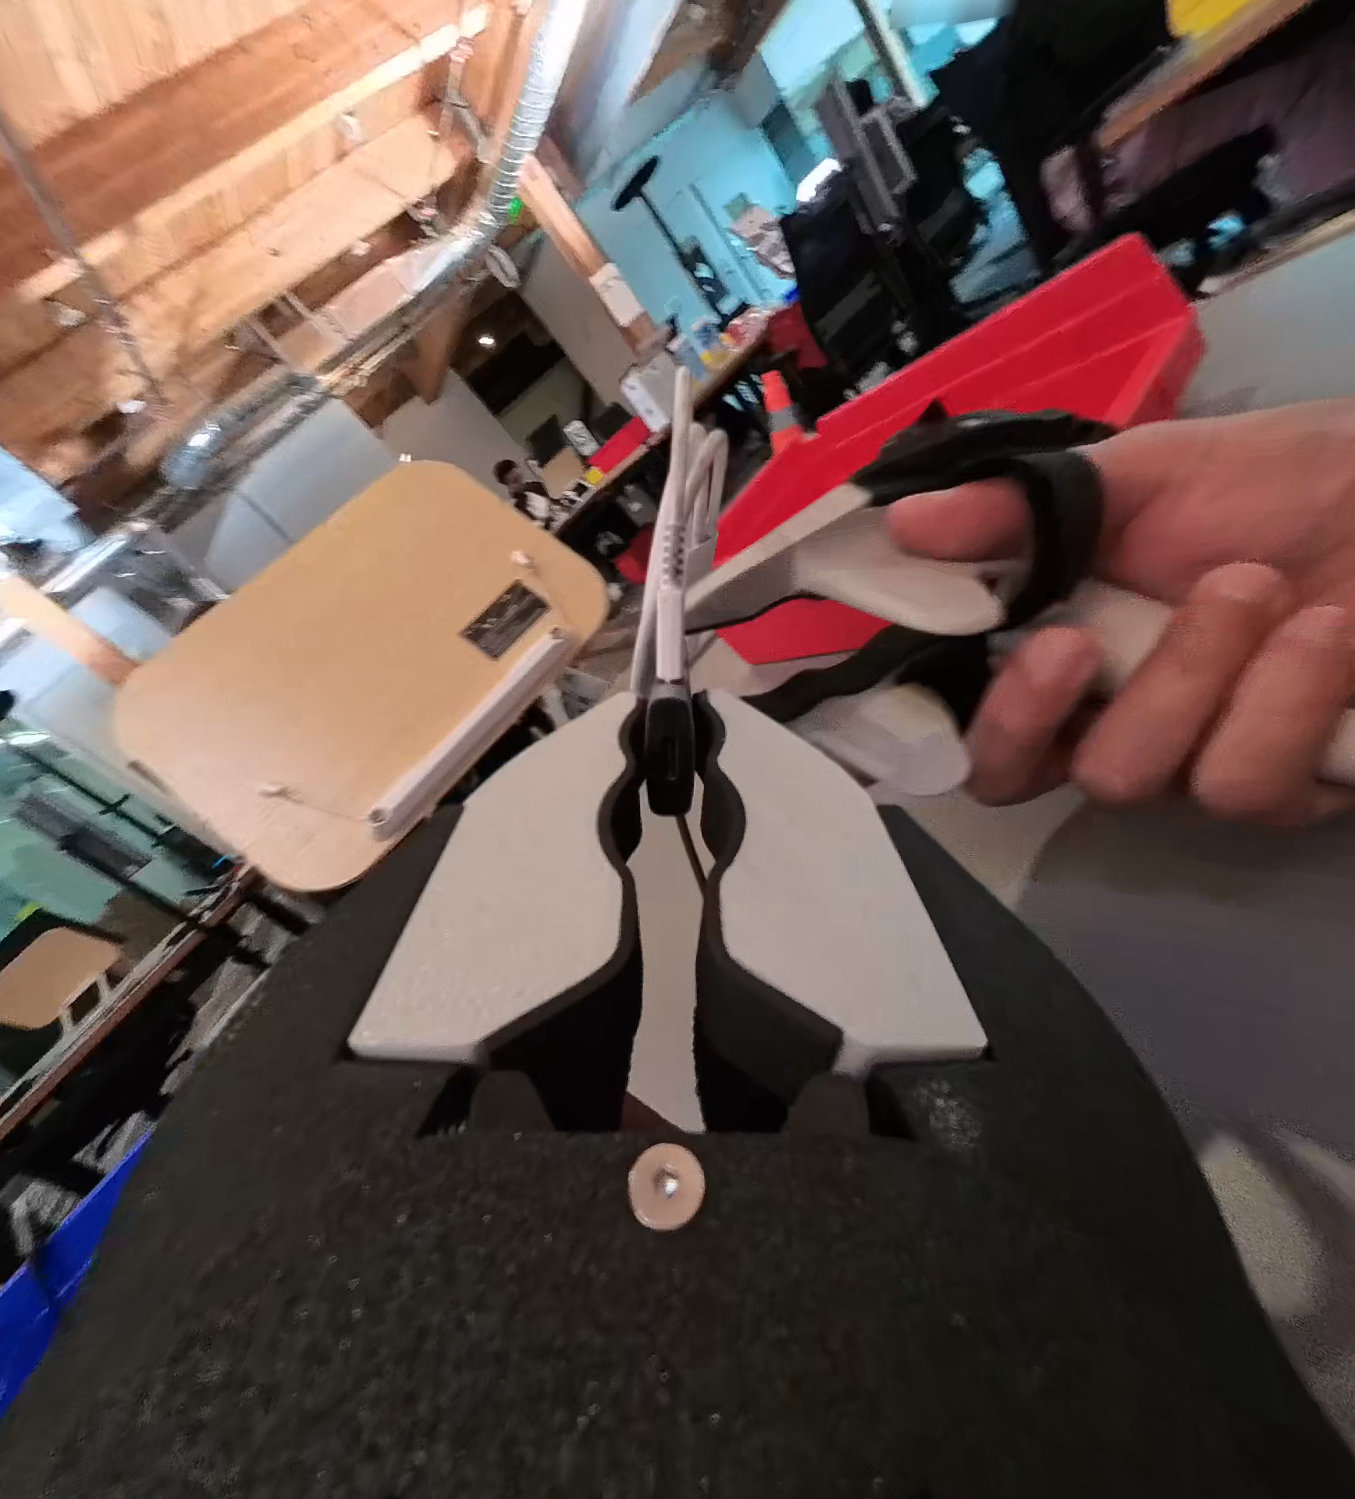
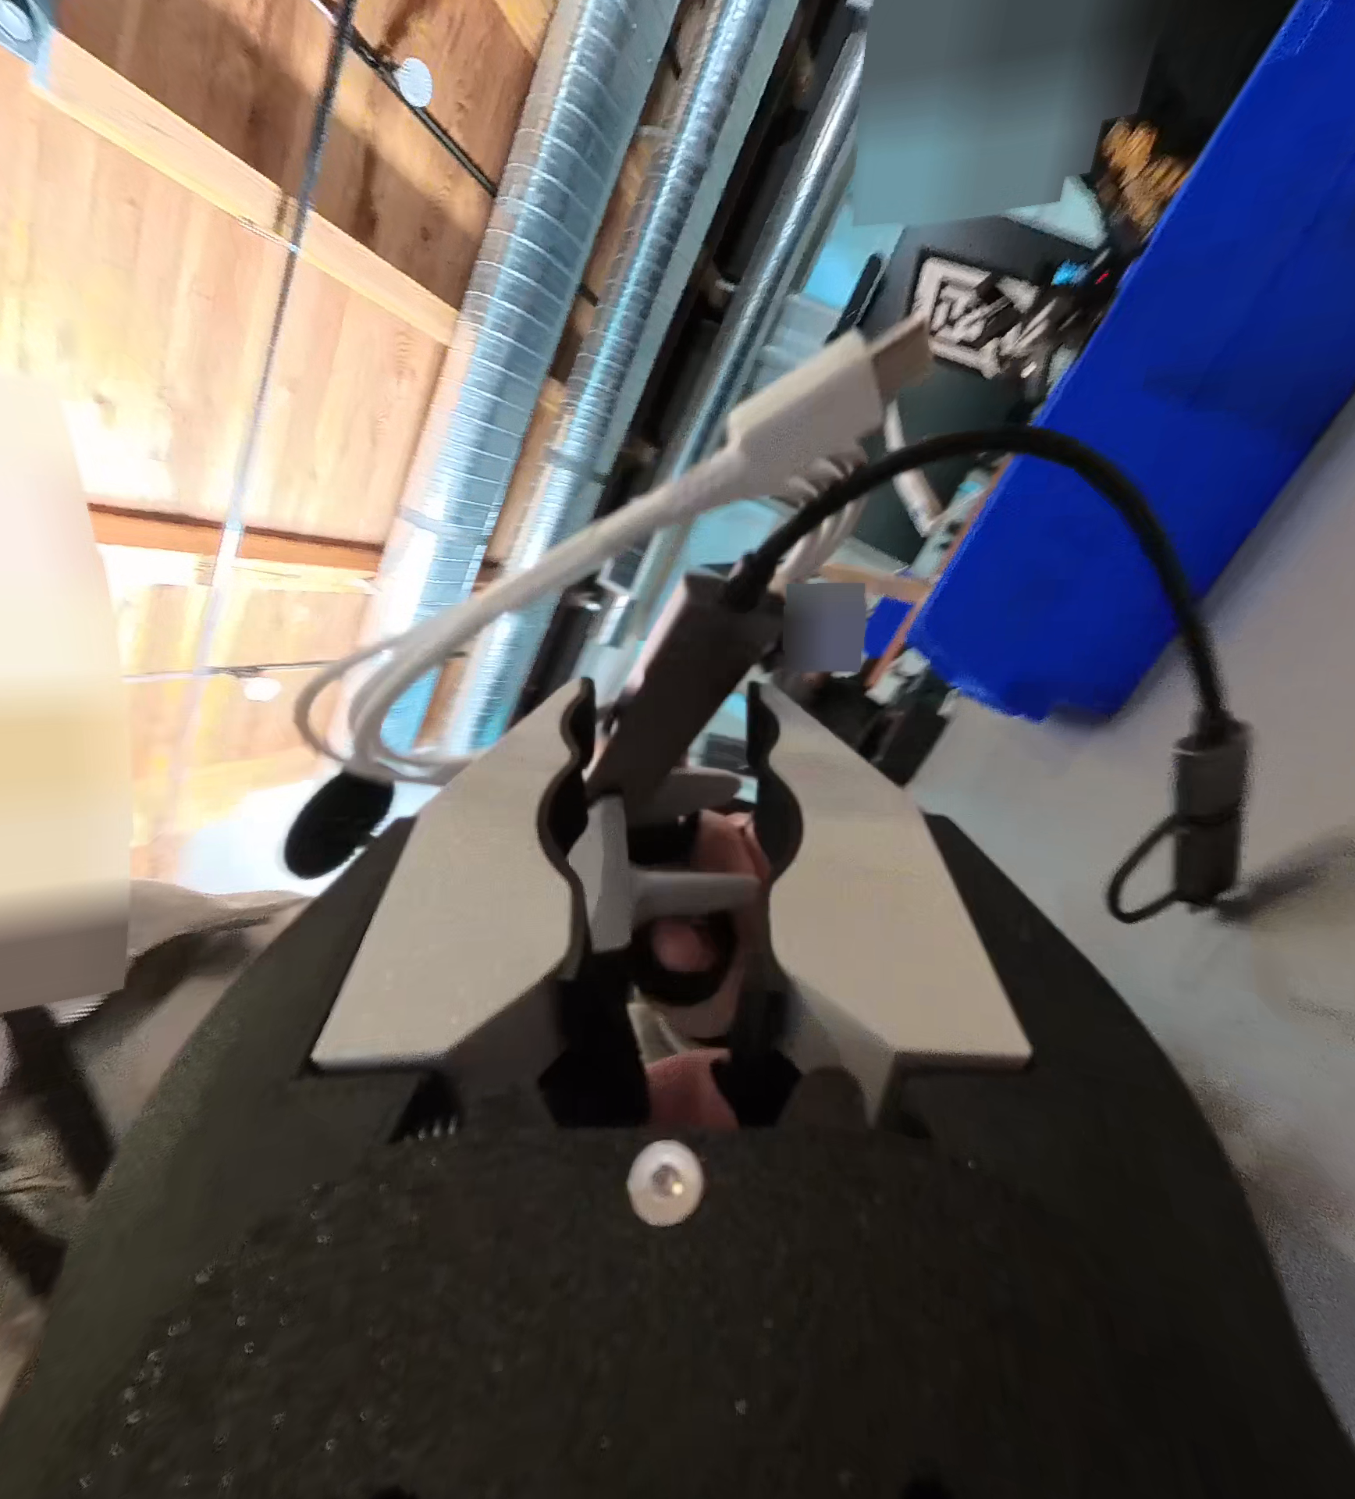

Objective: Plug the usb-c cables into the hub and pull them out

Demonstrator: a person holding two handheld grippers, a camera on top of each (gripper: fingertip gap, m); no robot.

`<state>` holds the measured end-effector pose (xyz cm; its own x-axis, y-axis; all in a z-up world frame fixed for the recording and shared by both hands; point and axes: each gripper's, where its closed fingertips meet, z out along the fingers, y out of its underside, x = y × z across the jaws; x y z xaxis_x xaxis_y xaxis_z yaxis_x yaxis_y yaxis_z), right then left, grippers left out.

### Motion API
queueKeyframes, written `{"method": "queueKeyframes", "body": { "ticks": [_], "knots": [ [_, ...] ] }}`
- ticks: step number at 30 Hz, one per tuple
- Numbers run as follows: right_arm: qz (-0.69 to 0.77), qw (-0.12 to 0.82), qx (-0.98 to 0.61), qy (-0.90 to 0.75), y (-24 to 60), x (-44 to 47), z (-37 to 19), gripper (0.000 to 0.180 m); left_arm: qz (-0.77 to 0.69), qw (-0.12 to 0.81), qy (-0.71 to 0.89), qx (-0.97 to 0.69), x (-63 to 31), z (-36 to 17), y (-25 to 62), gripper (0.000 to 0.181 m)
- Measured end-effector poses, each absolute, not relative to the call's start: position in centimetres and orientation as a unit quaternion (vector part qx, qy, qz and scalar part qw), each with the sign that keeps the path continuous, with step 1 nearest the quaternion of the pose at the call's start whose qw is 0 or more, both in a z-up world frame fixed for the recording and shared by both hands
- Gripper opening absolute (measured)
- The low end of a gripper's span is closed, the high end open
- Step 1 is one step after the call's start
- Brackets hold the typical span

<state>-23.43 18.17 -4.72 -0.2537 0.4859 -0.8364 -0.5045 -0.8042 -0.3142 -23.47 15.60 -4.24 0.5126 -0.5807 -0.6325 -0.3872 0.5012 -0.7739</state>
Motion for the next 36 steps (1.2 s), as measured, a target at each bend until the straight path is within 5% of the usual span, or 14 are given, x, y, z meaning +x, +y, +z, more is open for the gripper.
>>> {"method": "queueKeyframes", "body": {
  "ticks": [5,11,20,36],
  "knots": [
    [0.709,0.388,-0.586,-0.058,18.0,-22.5,-5.4,0.041,-0.028,0.742,0.449,-0.497,-26.3,-4.3,18.7,0.009],
    [0.418,0.56,-0.66,-0.273,16.5,-24.7,-6.7,0.031,0.038,0.712,0.518,-0.472,-26.0,-7.4,18.7,0.009],
    [0.399,0.561,-0.668,-0.282,16.3,-25.1,-7.5,0.012,0.051,0.696,0.556,-0.452,-24.2,-8.7,17.5,0.01],
    [0.403,0.514,-0.708,-0.27,16.5,-24.5,-8.9,0.011,0.02,0.657,0.566,-0.498,-23.7,-10.3,17.6,0.01]
  ]
}}
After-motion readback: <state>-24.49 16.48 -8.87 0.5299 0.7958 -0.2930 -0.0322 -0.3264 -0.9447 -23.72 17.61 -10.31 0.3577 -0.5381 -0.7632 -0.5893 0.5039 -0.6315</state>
